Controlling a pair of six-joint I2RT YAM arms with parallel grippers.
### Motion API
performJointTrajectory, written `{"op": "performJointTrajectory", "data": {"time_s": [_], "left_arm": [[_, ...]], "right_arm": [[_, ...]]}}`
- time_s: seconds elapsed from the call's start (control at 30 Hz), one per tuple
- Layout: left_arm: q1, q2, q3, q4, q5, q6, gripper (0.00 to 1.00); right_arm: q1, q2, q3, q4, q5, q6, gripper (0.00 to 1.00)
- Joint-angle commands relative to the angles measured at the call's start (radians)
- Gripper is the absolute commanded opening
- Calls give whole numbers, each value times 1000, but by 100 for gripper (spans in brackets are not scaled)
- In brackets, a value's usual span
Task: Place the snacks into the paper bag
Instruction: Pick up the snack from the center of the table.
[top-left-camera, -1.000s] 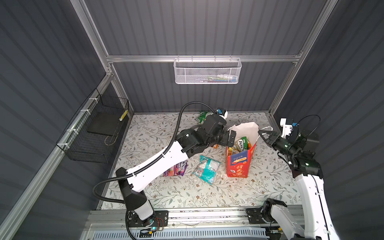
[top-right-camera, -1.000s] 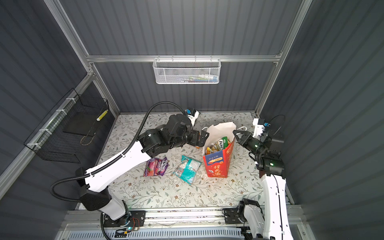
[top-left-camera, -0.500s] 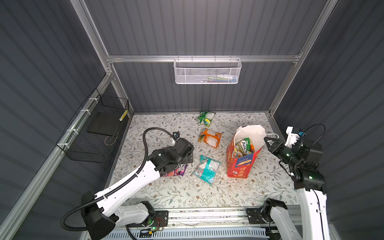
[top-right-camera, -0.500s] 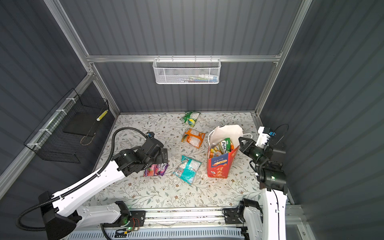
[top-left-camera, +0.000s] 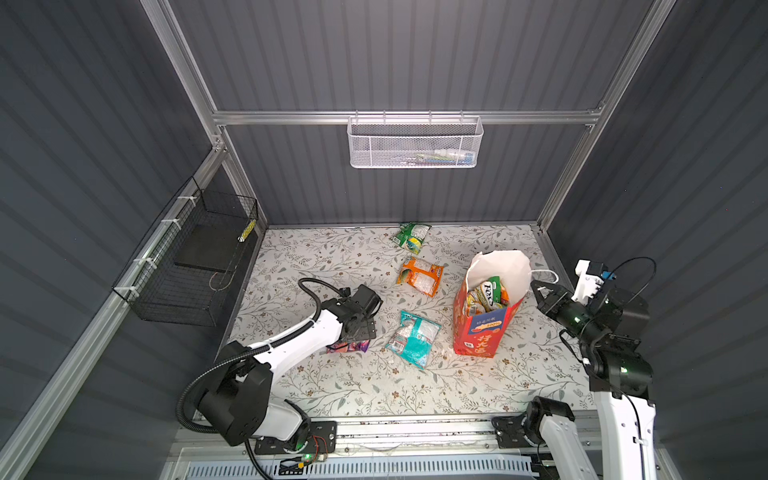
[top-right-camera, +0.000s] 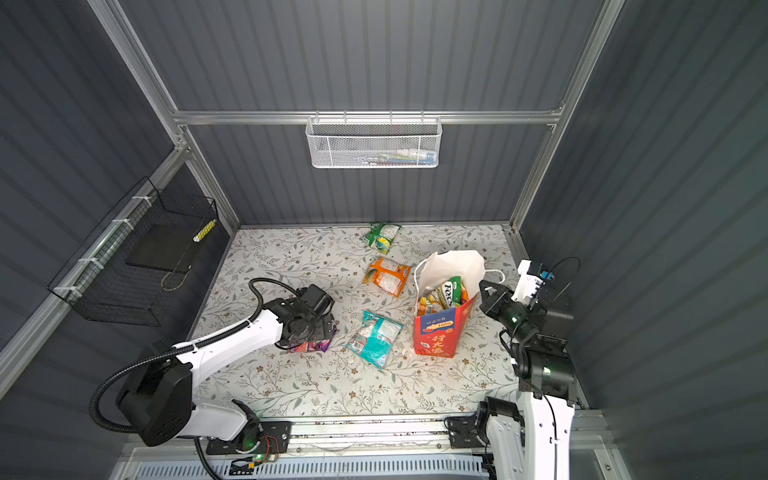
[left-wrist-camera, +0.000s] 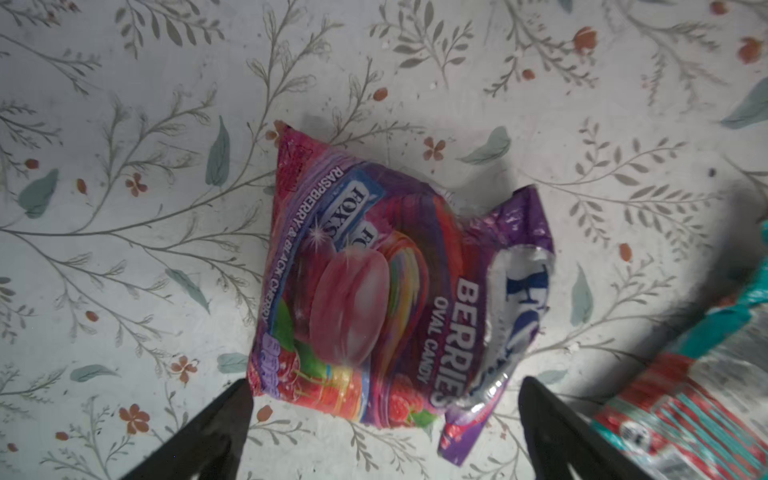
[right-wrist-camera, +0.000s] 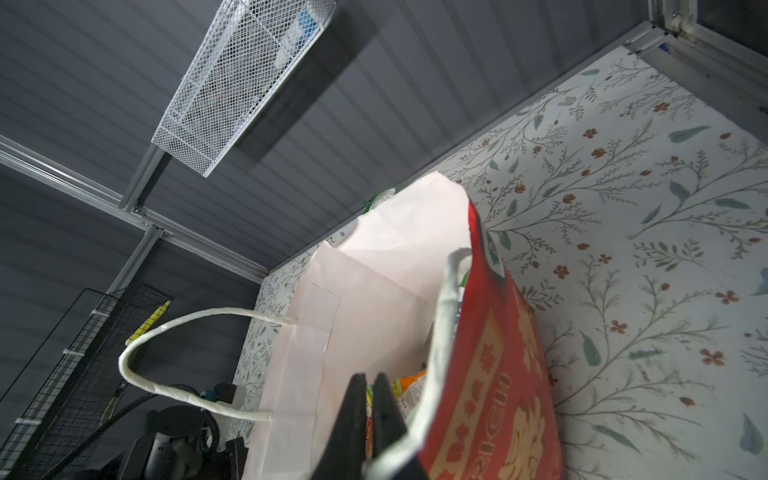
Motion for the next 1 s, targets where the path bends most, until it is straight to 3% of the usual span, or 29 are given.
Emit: {"op": "performJointTrajectory", "data": {"time_s": [0.0,0.6,0.8,0.97], "left_arm": [[24,34,-10,58,49,30,100],[95,144,-91,191,132,67,100],[96,138,-116,209,124,50,84],[95,120,-120,201,110,45,64]], "right_arm": [[-2,-16,-6,-6,13,-22,10],[-2,-19,-27,18,-22,-20,10],[-2,-25,-31,25,-30,-17,10],[-2,-29,-33,27,-33,-16,10]]}}
